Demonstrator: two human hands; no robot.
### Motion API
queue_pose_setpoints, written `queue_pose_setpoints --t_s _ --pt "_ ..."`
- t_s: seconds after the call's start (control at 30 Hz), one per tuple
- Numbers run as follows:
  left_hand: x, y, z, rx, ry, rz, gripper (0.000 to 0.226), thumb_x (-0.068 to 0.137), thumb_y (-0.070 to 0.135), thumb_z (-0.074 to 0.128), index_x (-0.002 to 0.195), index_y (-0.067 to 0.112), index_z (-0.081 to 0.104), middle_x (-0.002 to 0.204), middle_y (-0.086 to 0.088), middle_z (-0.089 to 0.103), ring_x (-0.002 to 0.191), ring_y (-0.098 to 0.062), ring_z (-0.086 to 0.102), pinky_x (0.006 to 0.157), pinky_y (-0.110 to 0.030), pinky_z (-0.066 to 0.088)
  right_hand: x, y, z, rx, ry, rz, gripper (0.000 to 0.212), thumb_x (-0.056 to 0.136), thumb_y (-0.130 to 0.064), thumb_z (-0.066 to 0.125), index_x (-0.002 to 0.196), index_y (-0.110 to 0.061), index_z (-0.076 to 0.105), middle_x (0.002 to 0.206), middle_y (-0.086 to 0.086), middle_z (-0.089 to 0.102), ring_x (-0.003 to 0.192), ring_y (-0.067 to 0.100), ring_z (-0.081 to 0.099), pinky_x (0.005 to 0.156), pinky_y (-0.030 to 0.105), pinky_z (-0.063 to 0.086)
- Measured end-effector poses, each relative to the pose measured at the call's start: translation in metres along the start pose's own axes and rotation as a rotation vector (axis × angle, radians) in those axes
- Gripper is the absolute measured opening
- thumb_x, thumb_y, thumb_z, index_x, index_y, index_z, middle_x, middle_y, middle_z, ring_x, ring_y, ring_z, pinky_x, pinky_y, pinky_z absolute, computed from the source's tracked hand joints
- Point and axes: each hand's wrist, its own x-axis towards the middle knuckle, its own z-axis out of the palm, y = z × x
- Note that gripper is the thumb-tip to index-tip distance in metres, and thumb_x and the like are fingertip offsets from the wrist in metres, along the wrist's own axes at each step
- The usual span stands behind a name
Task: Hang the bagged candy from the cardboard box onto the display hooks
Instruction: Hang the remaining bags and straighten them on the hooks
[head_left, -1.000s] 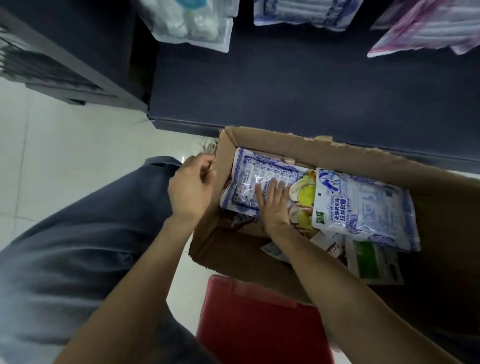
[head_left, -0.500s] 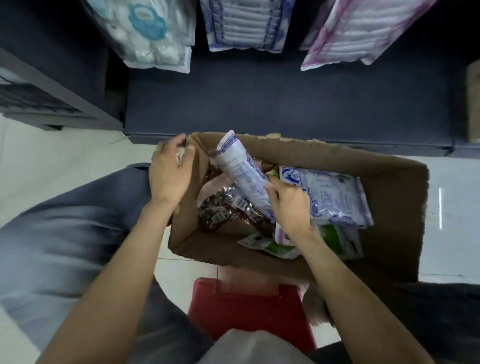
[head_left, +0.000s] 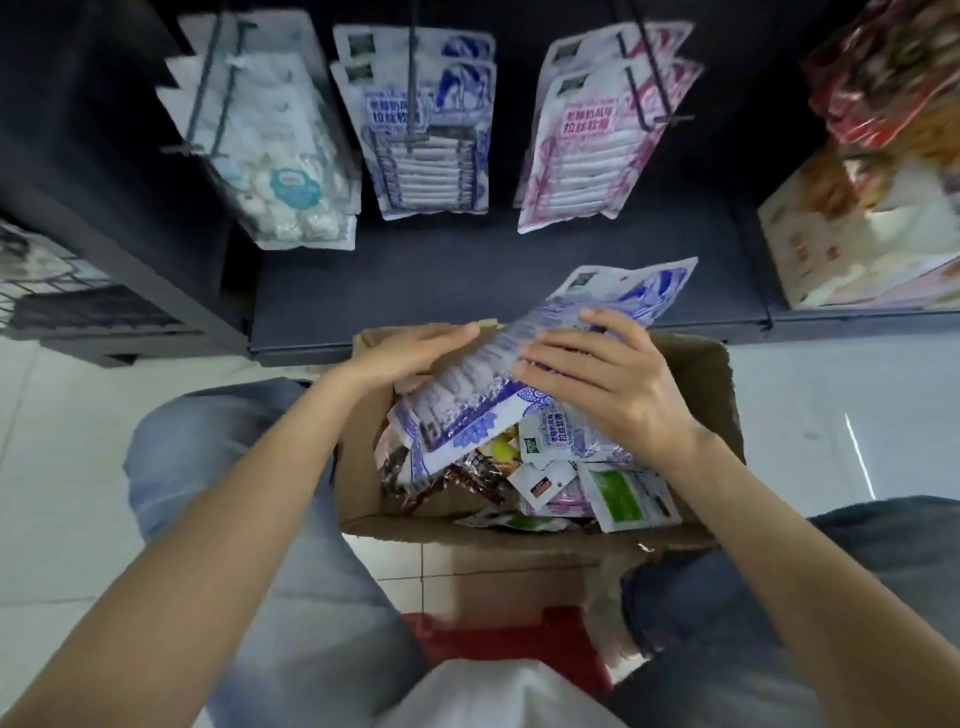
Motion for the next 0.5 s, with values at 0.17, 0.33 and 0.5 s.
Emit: queue_pose_setpoints --t_s 0.17,0.33,0.5 --pt "-0.002 0.011 0.011 -0.545 -0.12 0.046 0.051 0.081 0.044 0.059 0.121 0.013 0.06 0.111 -0.004 0.07 0.103 -0.022 0.066 0.088 -0.029 0.054 0.004 0.019 -0.026 -0.076 0.049 -0.042 0.033 0.093 -0.004 0.061 0.123 -0.018 0.063 0.134 0.0 0.055 0.129 0.028 0.045 0.113 0.05 0.028" --pt "0.004 0.018 0.014 -0.573 0.351 0.148 0.047 0.074 0.031 0.076 0.116 0.017 0.061 0.107 0.003 0.07 0.096 -0.012 0.066 0.08 -0.024 0.051 -0.023 0.043 -0.022 -0.112 -0.056 0.465 0.047 0.085 0.006 0.057 0.12 -0.024 0.066 0.152 0.01 0.03 0.141 0.036 0.025 0.112 0.057 0.024" --pt "-0.004 0.013 0.022 -0.437 0.488 0.309 0.043 0.077 0.029 0.076 0.115 0.028 0.057 0.108 0.014 0.066 0.098 -0.001 0.063 0.084 -0.018 0.048 0.021 0.039 -0.008 0.73 0.042 1.201 0.073 0.093 -0.028 0.058 0.149 -0.039 0.012 0.143 0.011 0.044 0.114 0.017 0.058 0.088 0.024 0.047"
